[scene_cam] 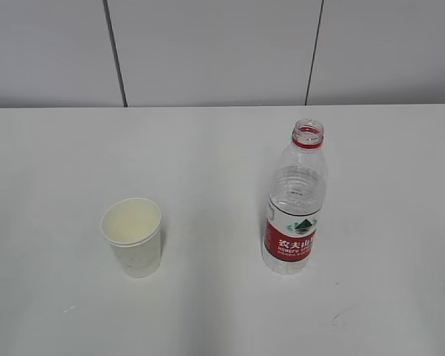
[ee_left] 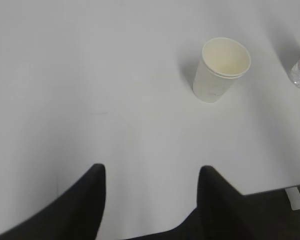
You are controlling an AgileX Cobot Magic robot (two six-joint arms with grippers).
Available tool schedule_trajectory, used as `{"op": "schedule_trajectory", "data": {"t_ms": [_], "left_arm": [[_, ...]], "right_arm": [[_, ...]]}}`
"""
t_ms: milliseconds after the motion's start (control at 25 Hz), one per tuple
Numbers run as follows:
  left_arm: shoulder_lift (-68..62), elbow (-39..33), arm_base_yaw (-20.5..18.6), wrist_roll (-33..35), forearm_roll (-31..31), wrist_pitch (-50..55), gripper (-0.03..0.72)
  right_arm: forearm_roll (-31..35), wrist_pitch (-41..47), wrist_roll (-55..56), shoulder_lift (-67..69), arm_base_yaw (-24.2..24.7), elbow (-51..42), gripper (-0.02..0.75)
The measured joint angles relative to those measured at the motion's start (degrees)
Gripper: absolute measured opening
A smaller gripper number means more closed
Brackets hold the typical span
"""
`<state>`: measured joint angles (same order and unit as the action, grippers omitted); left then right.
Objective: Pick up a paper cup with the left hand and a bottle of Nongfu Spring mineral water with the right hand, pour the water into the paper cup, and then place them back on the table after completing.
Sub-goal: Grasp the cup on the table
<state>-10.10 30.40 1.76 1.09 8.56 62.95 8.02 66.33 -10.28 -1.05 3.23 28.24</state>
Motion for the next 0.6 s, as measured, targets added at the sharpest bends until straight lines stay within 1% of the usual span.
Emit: {"op": "schedule_trajectory", "data": {"t_ms": [600], "left_arm": [[0.0,0.0,0.0,0.0,-0.3,0.0,0.375]], "right_arm": [[0.0,0.0,0.0,0.0,0.0,0.0,0.586]]}}
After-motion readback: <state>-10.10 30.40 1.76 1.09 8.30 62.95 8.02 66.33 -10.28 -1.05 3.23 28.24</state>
